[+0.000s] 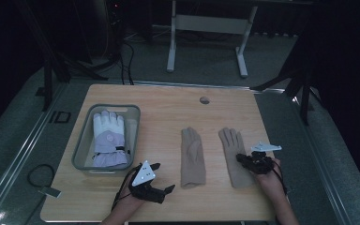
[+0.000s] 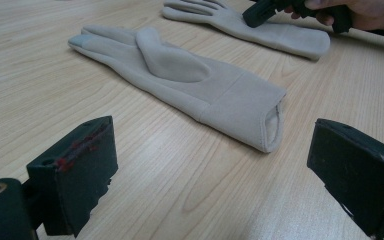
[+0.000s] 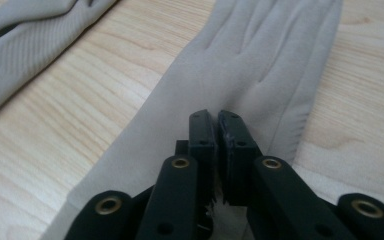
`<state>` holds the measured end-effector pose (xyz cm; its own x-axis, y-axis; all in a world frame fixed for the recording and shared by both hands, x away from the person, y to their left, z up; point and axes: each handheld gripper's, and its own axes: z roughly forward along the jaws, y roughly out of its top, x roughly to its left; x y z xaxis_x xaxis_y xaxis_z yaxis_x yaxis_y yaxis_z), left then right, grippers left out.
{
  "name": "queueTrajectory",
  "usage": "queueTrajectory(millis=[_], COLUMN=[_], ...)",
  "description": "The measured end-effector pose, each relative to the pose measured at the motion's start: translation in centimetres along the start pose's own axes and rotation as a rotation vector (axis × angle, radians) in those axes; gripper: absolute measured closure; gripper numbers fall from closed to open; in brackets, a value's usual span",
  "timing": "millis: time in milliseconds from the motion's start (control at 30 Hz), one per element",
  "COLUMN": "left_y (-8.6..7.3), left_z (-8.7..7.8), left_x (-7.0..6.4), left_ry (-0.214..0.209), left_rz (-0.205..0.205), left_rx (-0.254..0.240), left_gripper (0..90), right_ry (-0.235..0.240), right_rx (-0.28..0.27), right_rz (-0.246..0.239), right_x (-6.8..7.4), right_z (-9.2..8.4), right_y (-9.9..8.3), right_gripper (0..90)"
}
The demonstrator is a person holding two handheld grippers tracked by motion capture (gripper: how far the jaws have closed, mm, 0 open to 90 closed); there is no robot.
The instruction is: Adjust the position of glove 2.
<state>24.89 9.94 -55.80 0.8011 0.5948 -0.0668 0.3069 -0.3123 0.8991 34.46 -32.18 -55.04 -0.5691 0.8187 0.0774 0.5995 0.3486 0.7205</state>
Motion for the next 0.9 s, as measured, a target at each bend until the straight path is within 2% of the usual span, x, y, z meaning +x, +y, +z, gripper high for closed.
queueTrajectory(millis=[33, 133, 167, 233, 267, 433, 533, 567, 667, 733, 767, 833, 900], left_y=[0.0, 0.0, 0.0, 0.0, 0.0, 0.1, 0.1, 0.1, 0.1, 0.1, 0.1, 0.1, 0.1], left_z=[0.0, 0.0, 0.0, 0.0, 0.0, -0.1, -0.1, -0.1, -0.1, -0.1, -0.1, -0.1, -0.2], left_x=[0.0, 0.0, 0.0, 0.1, 0.1, 0.1, 0.1, 0.1, 0.1, 0.1, 0.1, 0.1, 0.1], left_ry=[0.000, 0.004, 0.005, 0.006, 0.005, 0.010, 0.011, 0.012, 0.012, 0.011, 0.012, 0.014, 0.015], left_rz=[0.000, 0.000, 0.000, -0.003, -0.005, -0.004, -0.005, -0.005, -0.005, -0.005, -0.004, -0.002, -0.002], left_rx=[-0.001, -0.002, -0.002, 0.000, 0.000, -0.003, -0.003, -0.002, -0.003, -0.003, -0.003, -0.004, -0.006], left_gripper=[5.8, 5.7, 5.7, 5.8, 5.8, 5.8, 5.8, 5.8, 5.8, 5.8, 5.8, 5.8, 5.8], right_ry=[-0.007, -0.021, -0.039, -0.038, -0.058, -0.089, -0.089, -0.086, -0.085, -0.084, -0.090, -0.072, -0.074], right_rx=[0.000, -0.004, -0.014, -0.030, -0.042, -0.088, -0.106, -0.135, -0.165, -0.174, -0.189, -0.194, -0.204], right_rz=[0.021, 0.044, 0.050, 0.081, 0.077, 0.093, 0.101, 0.109, 0.109, 0.110, 0.110, 0.120, 0.123], right_x=[0.1, 0.4, 0.7, 1.0, 1.3, 2.6, 3.0, 3.8, 4.9, 5.2, 5.9, 6.4, 7.3], right_z=[0.0, -0.1, -0.4, -0.8, -1.0, -2.1, -2.5, -2.9, -3.5, -3.5, -3.6, -3.5, -3.2], right_y=[0.1, 0.1, 0.4, 0.8, 1.1, 2.7, 3.4, 4.2, 5.4, 5.8, 6.5, 7.1, 7.7], right_gripper=[86.5, 87.3, 87.3, 87.4, 87.4, 87.4, 87.4, 87.5, 87.5, 87.4, 87.5, 87.4, 87.4])
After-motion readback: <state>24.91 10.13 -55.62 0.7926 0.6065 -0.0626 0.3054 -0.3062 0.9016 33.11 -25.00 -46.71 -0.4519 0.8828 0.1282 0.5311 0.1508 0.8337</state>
